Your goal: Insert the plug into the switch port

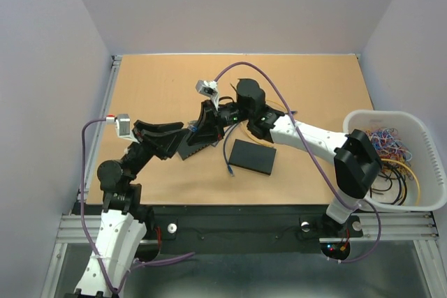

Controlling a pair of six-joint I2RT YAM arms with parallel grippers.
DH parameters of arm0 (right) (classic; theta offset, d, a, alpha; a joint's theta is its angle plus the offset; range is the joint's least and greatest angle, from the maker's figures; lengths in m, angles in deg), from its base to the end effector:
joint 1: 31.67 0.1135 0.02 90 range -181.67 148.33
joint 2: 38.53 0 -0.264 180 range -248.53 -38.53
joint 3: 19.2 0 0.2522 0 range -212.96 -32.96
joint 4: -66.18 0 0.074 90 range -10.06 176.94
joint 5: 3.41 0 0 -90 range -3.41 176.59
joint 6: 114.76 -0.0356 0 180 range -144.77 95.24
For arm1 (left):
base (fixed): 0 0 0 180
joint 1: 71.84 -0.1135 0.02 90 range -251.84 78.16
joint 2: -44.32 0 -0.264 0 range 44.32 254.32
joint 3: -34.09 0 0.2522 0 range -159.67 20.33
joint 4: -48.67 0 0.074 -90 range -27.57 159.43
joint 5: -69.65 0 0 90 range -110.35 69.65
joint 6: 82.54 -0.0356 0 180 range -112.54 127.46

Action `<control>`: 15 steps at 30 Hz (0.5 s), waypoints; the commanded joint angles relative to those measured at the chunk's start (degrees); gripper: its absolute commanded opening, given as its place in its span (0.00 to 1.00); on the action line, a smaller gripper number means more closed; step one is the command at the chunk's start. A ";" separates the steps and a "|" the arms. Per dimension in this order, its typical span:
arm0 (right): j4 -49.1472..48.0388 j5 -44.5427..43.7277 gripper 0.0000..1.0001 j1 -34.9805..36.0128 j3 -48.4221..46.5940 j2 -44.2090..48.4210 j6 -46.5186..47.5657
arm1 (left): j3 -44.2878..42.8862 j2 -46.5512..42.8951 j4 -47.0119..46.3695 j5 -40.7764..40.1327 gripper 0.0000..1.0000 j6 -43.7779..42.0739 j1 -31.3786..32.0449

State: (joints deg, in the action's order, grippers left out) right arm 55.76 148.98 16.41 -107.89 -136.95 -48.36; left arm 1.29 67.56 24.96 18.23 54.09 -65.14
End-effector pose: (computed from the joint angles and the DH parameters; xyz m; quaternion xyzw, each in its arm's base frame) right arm 0.2422 0.3170 0.3331 -0.4875 0.5094 0.6514 0.2801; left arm 0.1079 -0.0350 0.3154 0.1201 0.5207 -0.5130 0.6718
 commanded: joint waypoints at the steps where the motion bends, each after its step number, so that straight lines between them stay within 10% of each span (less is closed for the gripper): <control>1: -5.26 1.95 0.00 0.18 -3.64 -0.47 -2.60 | 0.50 1.89 -4.62 0.79 0.55 0.21 0.16; 15: -8.60 2.03 0.00 0.18 -5.22 -3.63 -5.67 | 0.68 2.07 -7.09 0.96 0.49 1.09 0.51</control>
State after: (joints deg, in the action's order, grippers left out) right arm 51.95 150.05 16.41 -109.90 -140.75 -52.40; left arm 1.90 70.21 22.44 18.23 54.79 -65.08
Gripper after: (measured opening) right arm 0.155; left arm 0.507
